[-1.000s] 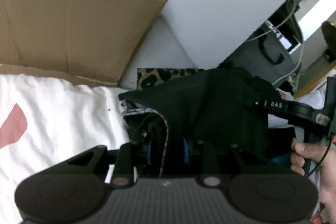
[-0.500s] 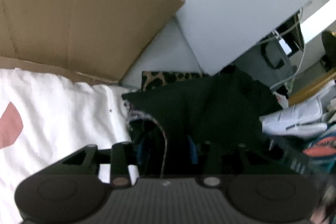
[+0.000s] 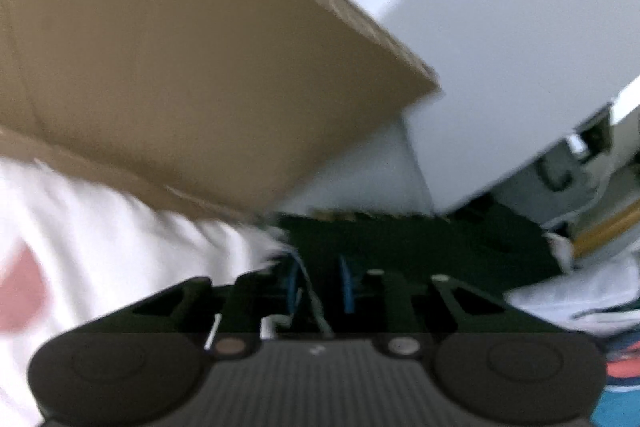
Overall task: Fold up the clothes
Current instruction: 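Carry the held shorts with both tools toward the teal garment pile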
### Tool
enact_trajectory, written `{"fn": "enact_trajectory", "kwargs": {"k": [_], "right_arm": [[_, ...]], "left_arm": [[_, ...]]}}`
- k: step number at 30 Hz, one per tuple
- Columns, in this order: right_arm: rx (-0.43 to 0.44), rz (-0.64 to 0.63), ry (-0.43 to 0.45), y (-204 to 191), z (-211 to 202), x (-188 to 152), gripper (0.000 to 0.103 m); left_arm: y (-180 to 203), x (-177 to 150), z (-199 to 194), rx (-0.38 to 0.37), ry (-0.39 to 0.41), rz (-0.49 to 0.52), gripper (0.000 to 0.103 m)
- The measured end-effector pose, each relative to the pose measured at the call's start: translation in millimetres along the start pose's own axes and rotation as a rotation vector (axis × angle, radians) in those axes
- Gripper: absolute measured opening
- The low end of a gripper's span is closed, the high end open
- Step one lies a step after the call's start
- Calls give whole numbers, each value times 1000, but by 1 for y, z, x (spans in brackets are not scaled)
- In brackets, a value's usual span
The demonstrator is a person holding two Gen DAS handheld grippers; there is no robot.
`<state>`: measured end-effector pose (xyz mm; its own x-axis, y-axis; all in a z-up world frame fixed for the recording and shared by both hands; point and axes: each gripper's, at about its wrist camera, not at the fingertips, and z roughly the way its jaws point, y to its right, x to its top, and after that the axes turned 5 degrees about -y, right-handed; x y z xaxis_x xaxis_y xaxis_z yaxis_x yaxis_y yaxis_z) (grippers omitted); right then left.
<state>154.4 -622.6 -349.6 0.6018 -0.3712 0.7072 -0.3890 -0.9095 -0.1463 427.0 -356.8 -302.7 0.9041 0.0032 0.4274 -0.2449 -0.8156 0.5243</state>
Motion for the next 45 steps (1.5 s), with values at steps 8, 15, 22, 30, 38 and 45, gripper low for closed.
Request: {"fn": "enact_trajectory", "kwargs": {"k": [8, 15, 22, 30, 38, 45], "right_arm": [[-5, 17, 50, 2, -29, -6, 44], [-16, -15, 64, -11, -37, -3, 56], [-1, -61, 79, -25, -30, 2, 56], [-54, -73, 53, -27, 0, 10, 61], [-137, -78, 1, -2, -19, -11, 66], [-139, -85, 33, 4, -59, -25, 65]], "left_arm": [[-2, -2, -42, 44, 5, 159, 23], [35, -32, -52, -110, -48, 282, 23], [36, -52, -24, -73, -96, 351, 21], [15, -60, 1, 24, -126, 370, 17], [15, -57, -24, 87, -98, 411, 26], [41, -76, -48, 31, -65, 499, 32]]}}
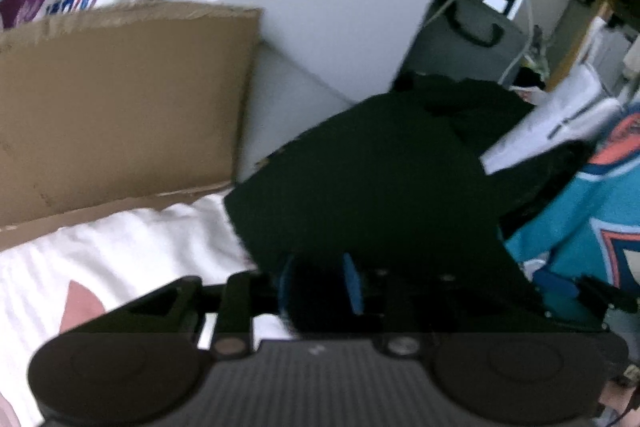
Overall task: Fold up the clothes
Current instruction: 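Carry the held shorts with both tools toward the teal garment pile, then lower the shorts onto the clothes pile and open both tools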
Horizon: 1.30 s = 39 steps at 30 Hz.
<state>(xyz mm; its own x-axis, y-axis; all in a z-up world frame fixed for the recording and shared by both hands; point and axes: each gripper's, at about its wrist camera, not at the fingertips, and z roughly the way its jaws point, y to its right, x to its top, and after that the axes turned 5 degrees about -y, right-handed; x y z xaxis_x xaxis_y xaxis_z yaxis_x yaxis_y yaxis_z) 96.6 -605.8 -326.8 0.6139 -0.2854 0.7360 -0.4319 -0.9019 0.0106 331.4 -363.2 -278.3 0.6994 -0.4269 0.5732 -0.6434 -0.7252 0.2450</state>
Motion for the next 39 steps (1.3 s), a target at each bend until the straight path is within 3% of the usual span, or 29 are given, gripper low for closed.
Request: {"fn": "enact_trajectory", "kwargs": {"k": [3, 9, 14, 24, 32, 34, 36, 38, 39], "right_arm": [[16, 16, 13, 1, -12, -2, 65], [48, 24, -2, -2, -19, -8, 65], [53, 27, -30, -3, -8, -19, 65], [-2, 34, -127, 9, 4, -45, 65], [21, 96, -132, 10, -23, -55, 65], [30, 122, -148, 9, -27, -52, 65], [50, 155, -200, 7, -27, -43, 65], [72, 131, -211, 1, -31, -32, 66], [81, 118, -216, -1, -34, -25, 66]], "left_arm": [[11, -7, -2, 4, 25, -2, 35], [29, -23, 9, -34, -19, -15, 34], [36, -41, 31, -17, -42, -4, 34], [34, -64, 30, 44, -45, 35, 35], [25, -78, 14, 60, -112, -5, 35], [24, -77, 8, 63, -139, -13, 38], [23, -72, -4, 64, -146, -9, 55], [20, -67, -16, 93, -139, -27, 66], [18, -64, -22, 105, -146, -49, 66]]}}
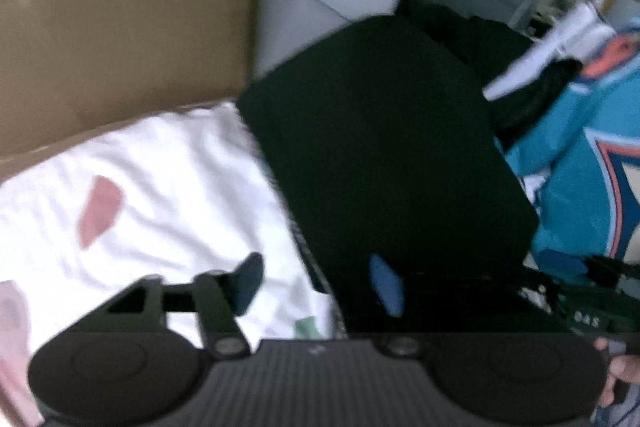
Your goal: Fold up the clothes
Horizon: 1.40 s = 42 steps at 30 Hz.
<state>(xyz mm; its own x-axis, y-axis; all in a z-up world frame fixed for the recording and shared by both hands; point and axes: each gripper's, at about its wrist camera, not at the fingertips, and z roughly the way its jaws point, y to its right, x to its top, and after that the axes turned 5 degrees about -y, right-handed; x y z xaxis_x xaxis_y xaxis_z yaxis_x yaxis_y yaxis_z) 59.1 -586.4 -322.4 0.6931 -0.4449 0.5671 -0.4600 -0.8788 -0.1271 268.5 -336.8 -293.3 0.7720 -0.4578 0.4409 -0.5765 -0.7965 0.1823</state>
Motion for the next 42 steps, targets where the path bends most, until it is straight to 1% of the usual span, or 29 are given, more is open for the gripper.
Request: {"fn": "enact_trajectory", "kwargs": {"k": [3, 4, 5, 6, 7, 9, 12, 14, 16, 17, 19, 21, 24, 28, 31, 35, 36, 38, 40, 42], "right_arm": [[14, -22, -31, -8, -10, 18, 72], [20, -17, -41, -9, -15, 24, 75], [26, -12, -50, -11, -20, 30, 78], [32, -7, -59, -12, -25, 36, 84], [36, -2, -64, -14, -30, 41, 87], [37, 3, -78, -19, -40, 51, 88], [39, 3, -93, -28, -57, 66, 92], [41, -2, -100, -34, -70, 74, 95], [44, -7, -106, -40, -82, 82, 96], [47, -6, -111, -43, -89, 87, 96], [58, 9, -126, -46, -105, 95, 101], [69, 8, -139, -49, -121, 104, 102], [72, 6, -149, -54, -144, 115, 102], [68, -9, -130, -61, -177, 130, 102], [86, -33, -120, -70, -203, 143, 102], [97, -50, -111, -87, -239, 160, 102], [96, -56, -103, -93, -249, 165, 102], [87, -71, -97, -105, -263, 174, 102], [58, -90, -135, -117, -270, 181, 102], [39, -105, -181, -130, -275, 185, 102]], "left_arm": [[-8, 11, -14, -1, -49, -61, 67], [-9, 14, -18, 1, -53, -64, 68], [-10, 17, -23, 2, -56, -67, 72], [-11, 19, -28, -7, -49, -72, 75], [-13, 21, -32, -16, -43, -77, 76], [-13, 24, -41, 6, -50, -99, 76], [-12, 29, -63, 30, -44, -124, 76], [-11, 32, -82, 50, -43, -116, 78], [-9, 33, -101, 52, -36, -97, 85], [-10, 35, -112, 47, -37, -92, 91], [-11, 39, -132, 41, -50, -94, 93], [-11, 41, -151, 50, -65, -99, 95], [-13, 42, -180, 75, -56, -98, 96], [-16, 44, -219, 96, -47, -97, 100], [-19, 50, -254, 106, -2, -93, 102], [-27, 52, -296, 117, 11, -113, 102], [-30, 50, -307, 110, 7, -117, 102], [-35, 46, -324, 97, -36, -112, 102], [-43, 42, -341, 95, -70, -105, 102], [-53, 38, -360, 111, -76, -98, 102]]}}
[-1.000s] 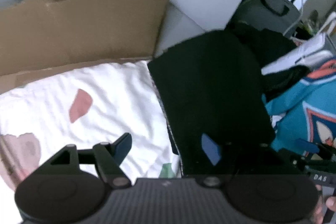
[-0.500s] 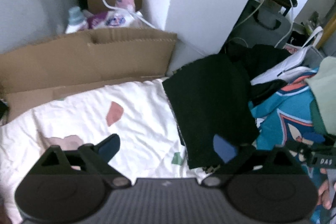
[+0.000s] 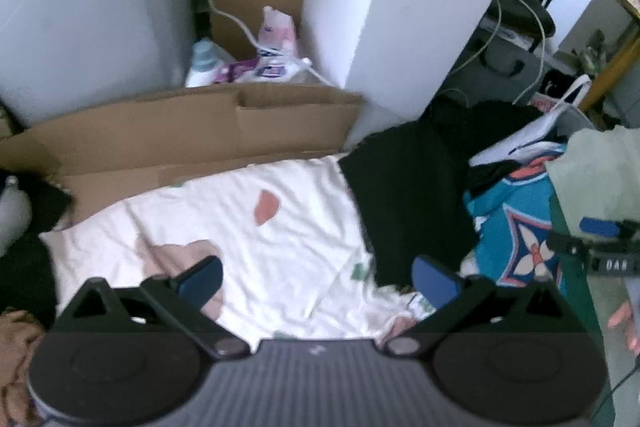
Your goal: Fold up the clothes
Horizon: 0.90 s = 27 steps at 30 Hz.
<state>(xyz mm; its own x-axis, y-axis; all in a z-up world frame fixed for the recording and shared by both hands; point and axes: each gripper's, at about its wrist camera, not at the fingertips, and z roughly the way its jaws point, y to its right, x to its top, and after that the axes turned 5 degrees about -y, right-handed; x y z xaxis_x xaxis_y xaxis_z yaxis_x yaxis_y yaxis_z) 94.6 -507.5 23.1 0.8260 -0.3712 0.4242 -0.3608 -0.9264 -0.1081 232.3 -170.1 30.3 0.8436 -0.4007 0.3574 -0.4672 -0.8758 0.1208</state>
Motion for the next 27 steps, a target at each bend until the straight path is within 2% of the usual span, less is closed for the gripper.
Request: {"fn": "enact_trajectory", "kwargs": {"k": [5, 7, 9, 17, 23, 27], "right_arm": [[19, -24, -18, -38, -26, 10, 102], [24, -36, -22, -55, -39, 14, 102], [35, -30, -33, -70, -50, 18, 102], [69, -41, -86, -138, -83, 25, 102], [89, -68, -54, -176, -98, 18, 102], [156, -48, -27, -194, -105, 6, 102]], "left_arm": [[-32, -6, -46, 12, 20, -4, 103], [-44, -12, -62, 40, 30, -4, 103], [-55, -17, -71, 78, 15, -1, 103], [-99, -58, -93, 93, 9, -16, 103], [-124, -98, -110, 67, 67, -44, 103], [-135, -136, -126, 107, 169, -59, 103]]}}
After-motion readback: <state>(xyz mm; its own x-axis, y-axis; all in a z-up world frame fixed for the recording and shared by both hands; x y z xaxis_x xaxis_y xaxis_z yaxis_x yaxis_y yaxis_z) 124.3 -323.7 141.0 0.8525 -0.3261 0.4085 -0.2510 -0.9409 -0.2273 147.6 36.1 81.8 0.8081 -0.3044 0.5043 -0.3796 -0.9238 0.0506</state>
